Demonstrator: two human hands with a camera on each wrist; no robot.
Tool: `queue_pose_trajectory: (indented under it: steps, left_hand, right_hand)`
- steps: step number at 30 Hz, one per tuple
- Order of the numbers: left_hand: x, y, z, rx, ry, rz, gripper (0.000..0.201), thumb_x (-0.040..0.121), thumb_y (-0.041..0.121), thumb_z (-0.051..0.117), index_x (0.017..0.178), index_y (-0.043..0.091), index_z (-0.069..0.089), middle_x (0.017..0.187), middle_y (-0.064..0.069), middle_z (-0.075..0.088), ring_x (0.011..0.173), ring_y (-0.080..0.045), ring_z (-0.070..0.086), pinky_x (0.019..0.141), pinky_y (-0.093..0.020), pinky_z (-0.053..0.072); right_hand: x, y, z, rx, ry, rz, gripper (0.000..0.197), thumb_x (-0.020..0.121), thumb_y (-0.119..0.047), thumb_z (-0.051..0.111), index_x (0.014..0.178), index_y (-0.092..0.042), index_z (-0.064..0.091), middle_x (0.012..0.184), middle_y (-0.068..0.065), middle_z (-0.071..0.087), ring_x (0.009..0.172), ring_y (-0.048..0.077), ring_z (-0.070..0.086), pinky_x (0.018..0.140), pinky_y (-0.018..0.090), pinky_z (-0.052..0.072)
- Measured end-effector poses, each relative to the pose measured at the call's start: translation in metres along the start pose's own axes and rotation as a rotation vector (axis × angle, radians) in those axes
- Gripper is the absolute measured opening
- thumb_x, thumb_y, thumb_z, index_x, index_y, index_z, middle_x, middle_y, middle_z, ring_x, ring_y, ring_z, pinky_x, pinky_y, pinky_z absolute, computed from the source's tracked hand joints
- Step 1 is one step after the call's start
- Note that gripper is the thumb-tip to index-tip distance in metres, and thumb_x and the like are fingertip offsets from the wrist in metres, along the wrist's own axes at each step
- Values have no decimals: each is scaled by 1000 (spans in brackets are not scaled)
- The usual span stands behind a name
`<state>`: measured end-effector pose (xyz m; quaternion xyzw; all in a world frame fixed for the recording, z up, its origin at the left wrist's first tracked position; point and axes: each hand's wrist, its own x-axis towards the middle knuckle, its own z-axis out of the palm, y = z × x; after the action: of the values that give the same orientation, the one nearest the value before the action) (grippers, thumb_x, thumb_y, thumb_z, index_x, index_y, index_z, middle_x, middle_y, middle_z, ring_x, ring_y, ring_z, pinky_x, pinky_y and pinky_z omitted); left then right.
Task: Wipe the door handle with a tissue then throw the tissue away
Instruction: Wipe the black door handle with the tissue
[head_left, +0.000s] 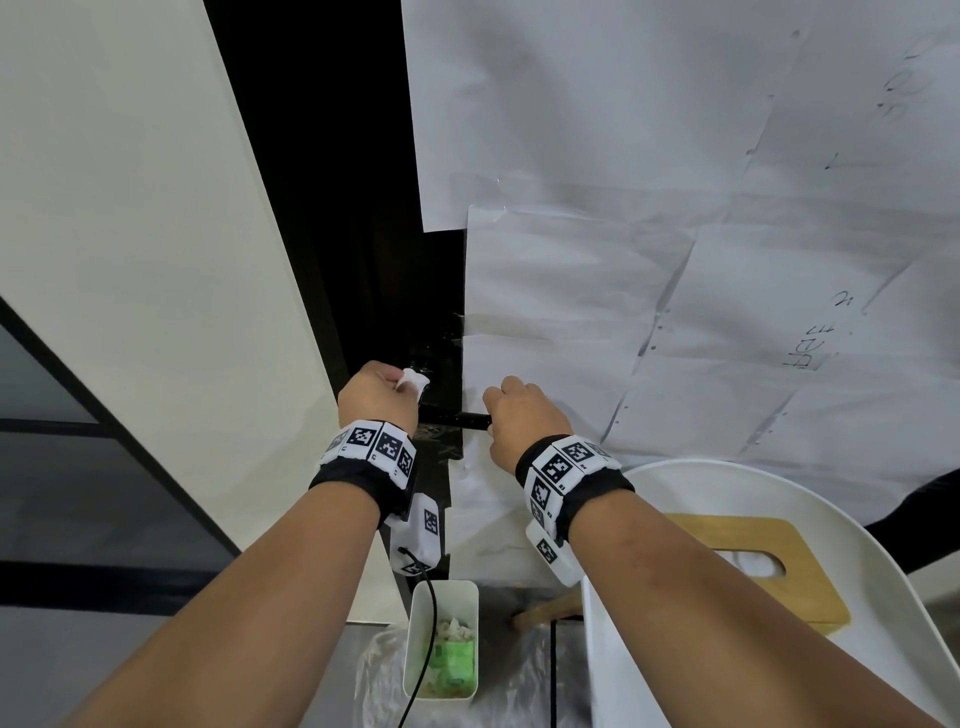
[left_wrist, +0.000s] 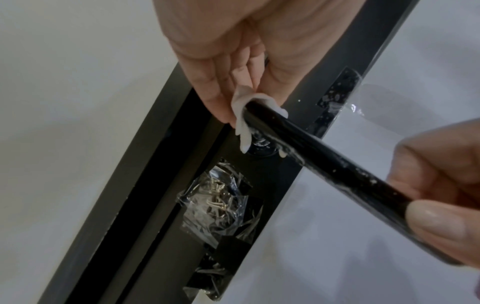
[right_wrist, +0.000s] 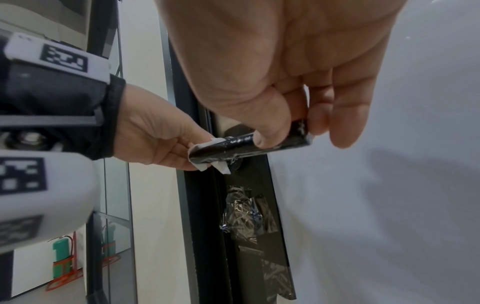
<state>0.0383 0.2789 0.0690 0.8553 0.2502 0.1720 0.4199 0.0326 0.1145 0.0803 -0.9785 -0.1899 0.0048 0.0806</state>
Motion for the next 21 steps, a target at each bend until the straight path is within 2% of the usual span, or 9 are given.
queue_pose_trajectory:
  steps: [3, 6, 10, 14, 16, 19, 21]
  left_hand:
    - [3, 3, 1, 13, -15, 23, 12, 85, 31, 68, 84, 20, 68, 81, -3, 70, 66, -17, 58, 48, -18, 34]
    - [4, 3, 6, 18, -12, 59, 10, 82, 31, 71, 82, 21, 71, 80, -2, 71, 67, -17, 61, 52, -18, 39]
    - [6, 1, 10, 70, 0, 153, 10, 86, 20, 65, 89, 19, 74, 98, -4, 69, 84, -23, 65, 68, -25, 49]
    - [4, 2, 9, 137, 11, 272, 13, 87, 14, 63, 92, 15, 75, 102, -3, 64, 88, -23, 63, 67, -21, 41]
    - [6, 3, 8, 198, -50, 298, 16, 90, 14, 60, 97, 15, 75, 107, -2, 62, 91, -23, 63, 70, -23, 43]
    - [10, 4, 5, 307, -148, 274, 22, 92, 16, 55, 106, 18, 72, 121, -1, 56, 101, -25, 61, 86, -27, 48]
    - [6, 3, 3, 303, -136, 284, 19, 90, 18, 58, 100, 18, 74, 120, -3, 56, 98, -25, 62, 82, -25, 48]
  right_hand:
    - [0, -1, 0, -2, -3, 2, 18, 86, -6, 54, 104, -9, 51, 107, 9, 47, 96, 26, 47, 65, 34, 40]
    - [0, 0, 0, 3, -4, 1, 19, 85, -6, 54, 104, -10, 51, 106, 9, 47, 96, 26, 47, 65, 34, 41]
    - [0, -1, 0, 3, 2, -1, 20, 86, -7, 54, 105, -10, 51, 107, 9, 47, 96, 26, 47, 66, 34, 41]
    - [0, -1, -1, 1, -4, -2, 21, 85, -6, 53, 106, -9, 51, 107, 9, 47, 97, 27, 47, 66, 34, 40]
    - [0, -1, -1, 4, -4, 3, 21, 85, -5, 53, 106, -9, 51, 108, 9, 47, 97, 27, 46, 65, 34, 39]
    - [0, -2, -1, 2, -11, 6, 21, 86, -6, 53, 106, -9, 51, 108, 10, 47, 98, 27, 47, 66, 34, 39]
    - [0, -2, -2, 1, -9, 7, 21, 86, -6, 53, 106, -9, 51, 108, 10, 47, 98, 27, 47, 66, 34, 40]
